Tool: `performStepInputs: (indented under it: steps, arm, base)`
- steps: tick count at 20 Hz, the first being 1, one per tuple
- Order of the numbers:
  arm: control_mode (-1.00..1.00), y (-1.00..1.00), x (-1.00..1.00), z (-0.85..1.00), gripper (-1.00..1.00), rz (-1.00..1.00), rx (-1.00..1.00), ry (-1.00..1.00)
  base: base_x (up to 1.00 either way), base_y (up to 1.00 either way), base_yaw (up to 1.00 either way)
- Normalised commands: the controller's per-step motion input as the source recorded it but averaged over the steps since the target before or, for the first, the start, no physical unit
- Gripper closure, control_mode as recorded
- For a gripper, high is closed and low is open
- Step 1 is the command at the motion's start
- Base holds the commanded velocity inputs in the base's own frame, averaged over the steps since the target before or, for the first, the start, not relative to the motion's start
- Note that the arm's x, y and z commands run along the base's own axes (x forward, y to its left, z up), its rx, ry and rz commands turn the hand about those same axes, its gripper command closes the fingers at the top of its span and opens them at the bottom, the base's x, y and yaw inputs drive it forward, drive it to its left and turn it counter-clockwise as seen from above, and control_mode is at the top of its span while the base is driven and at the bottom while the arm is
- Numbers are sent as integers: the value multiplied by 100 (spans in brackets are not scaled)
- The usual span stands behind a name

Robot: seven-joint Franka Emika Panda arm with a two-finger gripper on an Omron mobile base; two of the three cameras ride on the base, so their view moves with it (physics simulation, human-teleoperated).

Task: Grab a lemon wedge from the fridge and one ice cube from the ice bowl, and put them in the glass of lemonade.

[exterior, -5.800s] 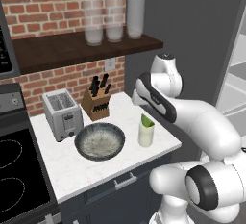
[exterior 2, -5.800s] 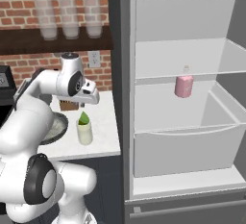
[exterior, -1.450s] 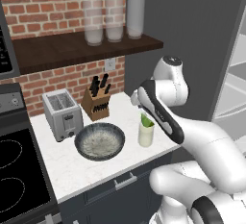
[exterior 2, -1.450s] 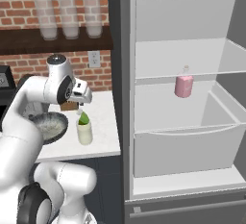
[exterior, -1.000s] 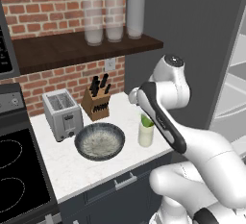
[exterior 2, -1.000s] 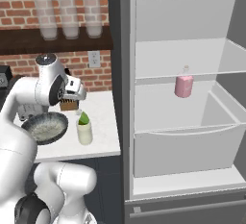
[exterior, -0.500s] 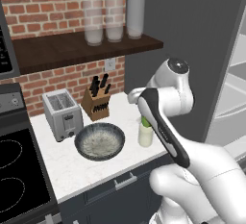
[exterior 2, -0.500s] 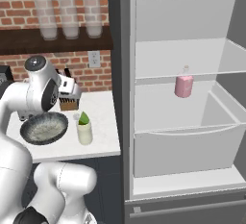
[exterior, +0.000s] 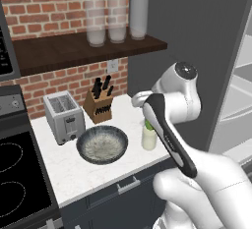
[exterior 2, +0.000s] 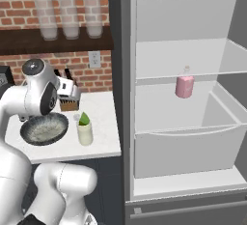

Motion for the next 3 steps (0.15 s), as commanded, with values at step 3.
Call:
performStepInputs:
  steps: [3]
  arm:
    - [-100, 0, -4, 12, -100, 0, 2, -5]
  base:
    - [0, 0, 0]
